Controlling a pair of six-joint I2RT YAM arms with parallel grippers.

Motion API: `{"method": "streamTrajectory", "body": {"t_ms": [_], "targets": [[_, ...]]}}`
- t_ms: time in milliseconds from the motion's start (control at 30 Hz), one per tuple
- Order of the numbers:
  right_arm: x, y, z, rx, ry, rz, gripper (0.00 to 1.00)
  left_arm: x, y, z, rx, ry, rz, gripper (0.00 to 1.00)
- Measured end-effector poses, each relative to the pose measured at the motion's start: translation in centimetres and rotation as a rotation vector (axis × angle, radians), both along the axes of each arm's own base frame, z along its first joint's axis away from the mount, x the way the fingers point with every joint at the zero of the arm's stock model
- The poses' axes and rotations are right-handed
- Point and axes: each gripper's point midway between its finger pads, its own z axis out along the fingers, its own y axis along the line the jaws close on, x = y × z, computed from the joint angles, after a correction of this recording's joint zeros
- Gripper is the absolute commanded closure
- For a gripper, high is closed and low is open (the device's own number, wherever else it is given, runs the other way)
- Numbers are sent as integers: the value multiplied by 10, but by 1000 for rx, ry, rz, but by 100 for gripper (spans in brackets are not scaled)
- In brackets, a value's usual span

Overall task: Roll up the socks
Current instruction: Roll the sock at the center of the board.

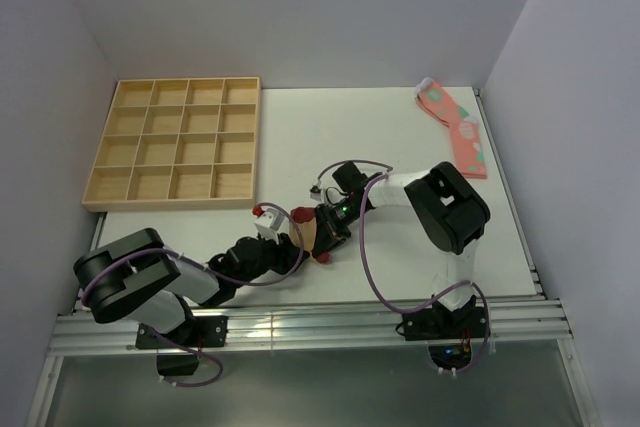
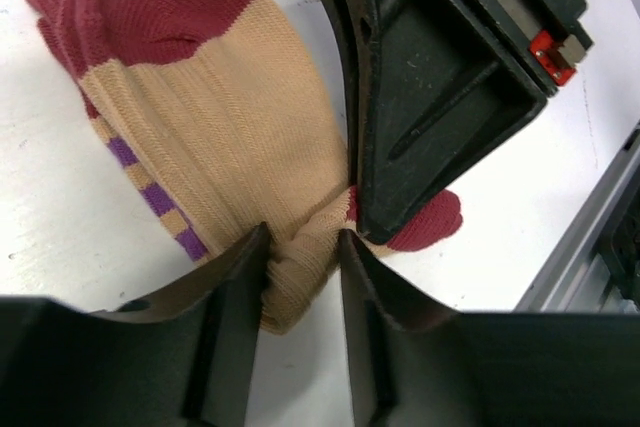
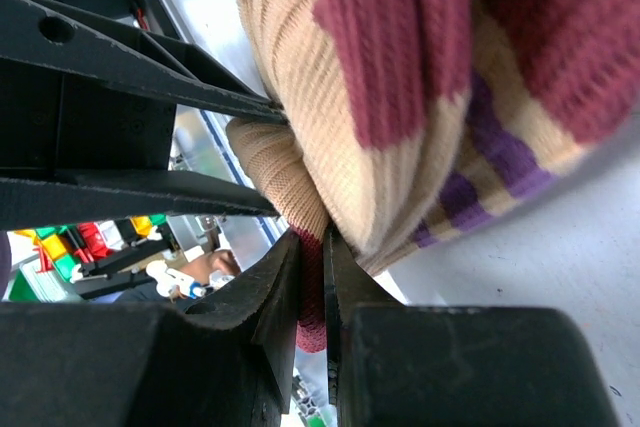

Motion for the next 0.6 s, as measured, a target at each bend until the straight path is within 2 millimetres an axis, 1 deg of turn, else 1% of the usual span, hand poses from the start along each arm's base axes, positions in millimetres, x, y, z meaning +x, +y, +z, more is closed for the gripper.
{"method": "streamTrajectory", "body": {"t_ms": [67,100,133,167,267,300,333,367,400,533,600], "targets": [[1,0,0,1,-2,-1,84,2,-1,-1,3,1,5,66],[1,0,0,2,-2,-2,84,3,-2,-2,4,3,8,72],[1,0,0,2,-2,-4,83,3,-3,-2,3,6,9,73],[1,0,0,2,-2,-5,83,4,-4,-3,1,8,10,77],[2,0,0,2,0,-9,83,4,-6,-3,-9,17,13,82],[2,0,0,2,0,-9,82,4,-6,-3,-10,19,13,86],[2,-1,-1,1,1,-11,82,4,-7,-3,-11,21,13,88],[2,-2,-2,-4,3,-15,81,4,-8,-3,-12,24,11,98],[1,-2,-3,-7,5,-17,81,4,-9,-3,-14,27,10,100],[1,-5,-6,-32,2,-37,78,5,-12,-3,-13,49,7,100],[2,-7,-7,-44,-11,-52,74,5,-14,-4,-12,59,8,100]]}}
